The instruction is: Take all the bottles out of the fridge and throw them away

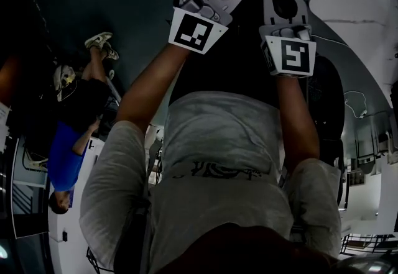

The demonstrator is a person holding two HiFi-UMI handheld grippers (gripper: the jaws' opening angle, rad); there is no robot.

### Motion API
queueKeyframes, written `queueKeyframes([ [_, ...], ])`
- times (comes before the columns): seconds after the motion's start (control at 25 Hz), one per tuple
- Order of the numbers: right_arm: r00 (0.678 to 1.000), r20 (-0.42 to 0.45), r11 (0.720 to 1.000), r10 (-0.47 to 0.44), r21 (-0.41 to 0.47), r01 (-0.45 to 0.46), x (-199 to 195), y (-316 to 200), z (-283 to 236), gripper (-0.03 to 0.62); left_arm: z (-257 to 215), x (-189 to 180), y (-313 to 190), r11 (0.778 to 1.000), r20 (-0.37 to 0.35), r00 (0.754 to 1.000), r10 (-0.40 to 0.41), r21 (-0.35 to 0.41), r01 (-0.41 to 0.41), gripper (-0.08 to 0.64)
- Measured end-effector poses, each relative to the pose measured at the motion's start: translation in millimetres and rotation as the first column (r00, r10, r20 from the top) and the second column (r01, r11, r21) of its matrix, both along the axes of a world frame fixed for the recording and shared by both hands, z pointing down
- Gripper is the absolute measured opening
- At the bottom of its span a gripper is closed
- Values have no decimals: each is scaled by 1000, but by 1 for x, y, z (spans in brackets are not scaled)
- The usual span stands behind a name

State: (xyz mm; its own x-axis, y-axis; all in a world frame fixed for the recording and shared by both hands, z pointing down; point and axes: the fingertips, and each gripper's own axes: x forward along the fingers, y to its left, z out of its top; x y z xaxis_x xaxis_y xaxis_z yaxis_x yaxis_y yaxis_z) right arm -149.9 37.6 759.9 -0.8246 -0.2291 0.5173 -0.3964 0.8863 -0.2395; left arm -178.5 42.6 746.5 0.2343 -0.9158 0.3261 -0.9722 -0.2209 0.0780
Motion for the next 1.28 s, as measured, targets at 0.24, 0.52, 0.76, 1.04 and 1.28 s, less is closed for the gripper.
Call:
queueKeyframes([
  [0.24, 999, -3, 999, 34, -41, -34, 3, -3, 29, 9, 28, 2, -3, 1000, 12, 1000, 11, -10, -11, 163],
  [0.52, 999, -4, 996, 50, -73, -50, 13, -3, 57, 9, 52, 1, -5, 1000, 22, 1000, 0, -20, 1, 163],
  [0.76, 996, 22, 992, 83, -101, -80, 20, -8, 69, 9, 69, -6, -9, 1000, 24, 1000, -20, -16, 21, 163],
  [1.04, 990, 40, 984, 137, -121, -131, 18, -19, 78, 9, 89, -8, -15, 999, 25, 999, -35, -12, 36, 163],
  [1.28, 990, 68, 988, 122, -101, -115, 16, -22, 77, 9, 95, -9, -19, 999, 25, 999, -32, -11, 32, 163],
])
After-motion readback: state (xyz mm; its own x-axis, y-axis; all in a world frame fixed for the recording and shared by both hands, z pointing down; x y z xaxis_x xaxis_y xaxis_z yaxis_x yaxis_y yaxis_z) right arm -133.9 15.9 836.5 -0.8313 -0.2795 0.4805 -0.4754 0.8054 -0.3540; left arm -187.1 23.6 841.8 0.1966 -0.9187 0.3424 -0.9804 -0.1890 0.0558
